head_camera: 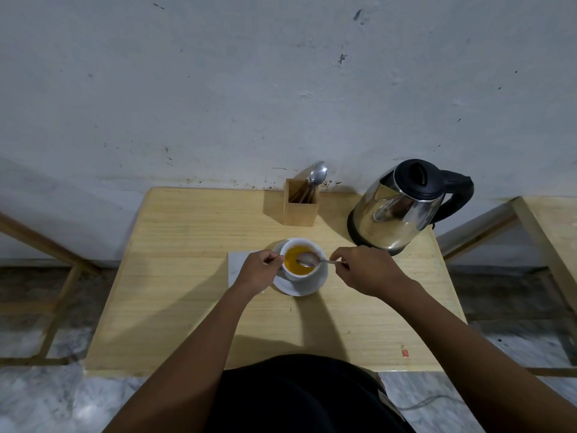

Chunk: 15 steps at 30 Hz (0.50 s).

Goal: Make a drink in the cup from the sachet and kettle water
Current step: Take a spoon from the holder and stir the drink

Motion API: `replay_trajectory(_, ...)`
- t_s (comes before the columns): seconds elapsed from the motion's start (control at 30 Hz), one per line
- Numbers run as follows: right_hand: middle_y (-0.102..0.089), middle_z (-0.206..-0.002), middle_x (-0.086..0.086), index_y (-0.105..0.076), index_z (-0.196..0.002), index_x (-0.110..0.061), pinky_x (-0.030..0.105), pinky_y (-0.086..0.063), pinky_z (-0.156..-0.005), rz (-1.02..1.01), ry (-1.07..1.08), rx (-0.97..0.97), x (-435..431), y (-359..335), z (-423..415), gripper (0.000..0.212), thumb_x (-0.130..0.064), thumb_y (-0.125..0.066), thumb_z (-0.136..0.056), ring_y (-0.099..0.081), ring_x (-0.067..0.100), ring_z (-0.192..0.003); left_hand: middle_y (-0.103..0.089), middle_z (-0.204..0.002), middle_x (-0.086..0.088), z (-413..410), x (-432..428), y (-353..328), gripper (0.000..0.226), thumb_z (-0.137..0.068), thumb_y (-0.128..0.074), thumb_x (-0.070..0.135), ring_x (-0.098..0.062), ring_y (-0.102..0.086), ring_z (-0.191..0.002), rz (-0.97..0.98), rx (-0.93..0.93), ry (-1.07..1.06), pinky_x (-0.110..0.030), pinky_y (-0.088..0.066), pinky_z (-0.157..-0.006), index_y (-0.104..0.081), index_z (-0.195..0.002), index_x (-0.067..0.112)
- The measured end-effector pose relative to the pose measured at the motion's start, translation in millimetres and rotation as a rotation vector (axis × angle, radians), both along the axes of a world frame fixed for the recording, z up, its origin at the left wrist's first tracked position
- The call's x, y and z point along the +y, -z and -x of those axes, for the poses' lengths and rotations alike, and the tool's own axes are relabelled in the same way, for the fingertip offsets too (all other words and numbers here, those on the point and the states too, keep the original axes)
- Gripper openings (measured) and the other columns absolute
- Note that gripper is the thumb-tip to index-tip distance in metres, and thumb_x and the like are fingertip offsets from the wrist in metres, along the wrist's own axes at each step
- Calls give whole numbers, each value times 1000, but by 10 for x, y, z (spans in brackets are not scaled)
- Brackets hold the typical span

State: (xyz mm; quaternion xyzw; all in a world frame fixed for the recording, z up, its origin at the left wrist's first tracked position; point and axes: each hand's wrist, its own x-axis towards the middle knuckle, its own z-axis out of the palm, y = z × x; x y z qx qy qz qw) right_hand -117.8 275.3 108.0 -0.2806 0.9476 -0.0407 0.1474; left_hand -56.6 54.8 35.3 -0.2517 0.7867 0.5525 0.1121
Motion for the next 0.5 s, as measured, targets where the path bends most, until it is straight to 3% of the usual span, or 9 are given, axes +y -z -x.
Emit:
replay_trajectory(0.07,-72,-108,-7,-66,-118,-36,26,-38,-63,-27,-54,29,-38,-50,32,31,-35,-44,-96,-66,17,-93,-61,-73,1,-5,7,-13,21,-94,-57,30,-19,-59,-71,8,4,2,-26,-42,-53,-67,-94,12)
replay_trajectory(0.17,-72,-108,-10,-70,-112,-38,26,-39,-62,-78,-145,44,-174,-80,51,28,-37,-46,-96,-66,15,-91,-63,-76,-2,-7,6,-4,20,-94,-57,29,-20,-59,-71,4,8,-7,-29,-45,-57,-68,-93,12)
replay_trajectory(0.3,-72,-97,-5,-72,-104,-35,27,-41,-58,-182,-229,108,-410,-9,79,26,-35,-47,-95,-67,18,-83,-66,-81,-5,-5,-1,27,18,-93,-58,27,-21,-61,-74,-4,24,-1,-41,-54,-77,-68,-89,13)
replay_trajectory(0.4,-70,-86,-3,-71,-101,-27,29,-39,-56,-251,-210,130,-558,-14,130,24,-29,-48,-95,-64,20,-74,-63,-76,0,-13,-4,26,18,-94,-57,27,-20,-60,-74,-11,35,-3,-38,-52,-73,-68,-90,13)
replay_trajectory(0.5,-53,-66,-3,-65,-89,-19,28,-35,-54,-316,-205,207,-629,-71,168,19,-22,-47,-97,-53,19,-61,-63,-76,1,-19,4,18,19,-94,-57,27,-19,-59,-73,-19,42,2,-36,-50,-70,-69,-93,13)
